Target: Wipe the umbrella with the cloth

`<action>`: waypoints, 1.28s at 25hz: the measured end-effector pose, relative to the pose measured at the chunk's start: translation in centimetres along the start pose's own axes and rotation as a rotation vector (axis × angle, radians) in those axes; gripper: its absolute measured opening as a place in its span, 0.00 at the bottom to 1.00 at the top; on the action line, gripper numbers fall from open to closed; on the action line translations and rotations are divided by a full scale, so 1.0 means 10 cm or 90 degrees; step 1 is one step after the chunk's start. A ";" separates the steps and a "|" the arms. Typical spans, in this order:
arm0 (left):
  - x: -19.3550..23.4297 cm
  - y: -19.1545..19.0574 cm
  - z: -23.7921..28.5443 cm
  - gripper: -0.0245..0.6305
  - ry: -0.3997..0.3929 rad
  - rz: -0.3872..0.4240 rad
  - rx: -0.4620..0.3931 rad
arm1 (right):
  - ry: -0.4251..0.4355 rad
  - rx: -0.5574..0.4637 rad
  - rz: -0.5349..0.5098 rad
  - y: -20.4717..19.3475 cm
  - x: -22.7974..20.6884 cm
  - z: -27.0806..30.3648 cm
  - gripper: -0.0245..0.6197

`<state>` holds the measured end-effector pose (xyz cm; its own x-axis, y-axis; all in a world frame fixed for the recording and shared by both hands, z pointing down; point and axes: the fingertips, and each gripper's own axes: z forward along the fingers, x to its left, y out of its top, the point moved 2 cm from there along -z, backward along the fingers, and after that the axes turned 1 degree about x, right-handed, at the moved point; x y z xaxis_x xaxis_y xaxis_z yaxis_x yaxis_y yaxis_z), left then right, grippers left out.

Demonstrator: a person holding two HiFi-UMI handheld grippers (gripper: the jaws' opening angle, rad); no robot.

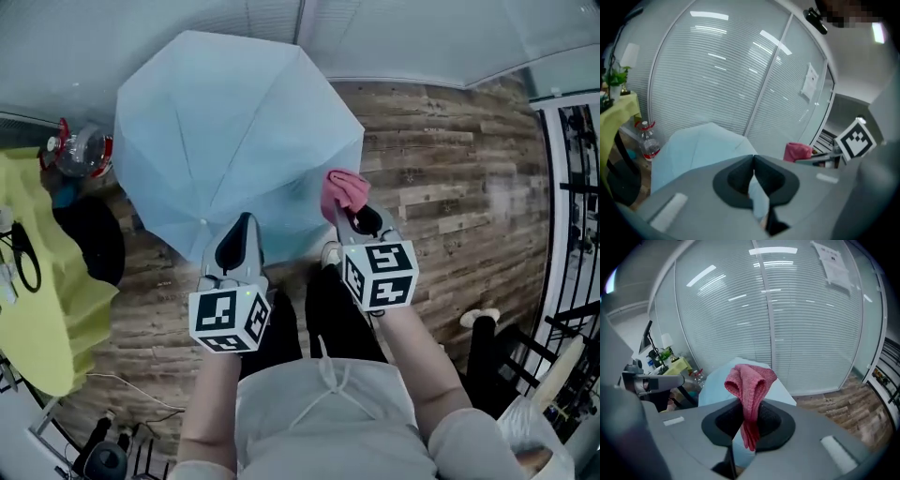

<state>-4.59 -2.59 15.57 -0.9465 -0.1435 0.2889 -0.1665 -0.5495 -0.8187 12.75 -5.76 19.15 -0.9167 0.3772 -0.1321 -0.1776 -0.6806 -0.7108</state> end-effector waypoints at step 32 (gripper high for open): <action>0.48 2.40 -2.94 0.05 0.003 0.150 -0.325 | 0.047 -0.322 -0.103 2.01 2.44 -2.16 0.12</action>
<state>-21.23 7.76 -17.35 -0.9755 -0.2090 0.0684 -0.0625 -0.0344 -0.9974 -5.41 3.30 -13.30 -0.8611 0.5077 -0.0280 -0.1037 -0.2292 -0.9678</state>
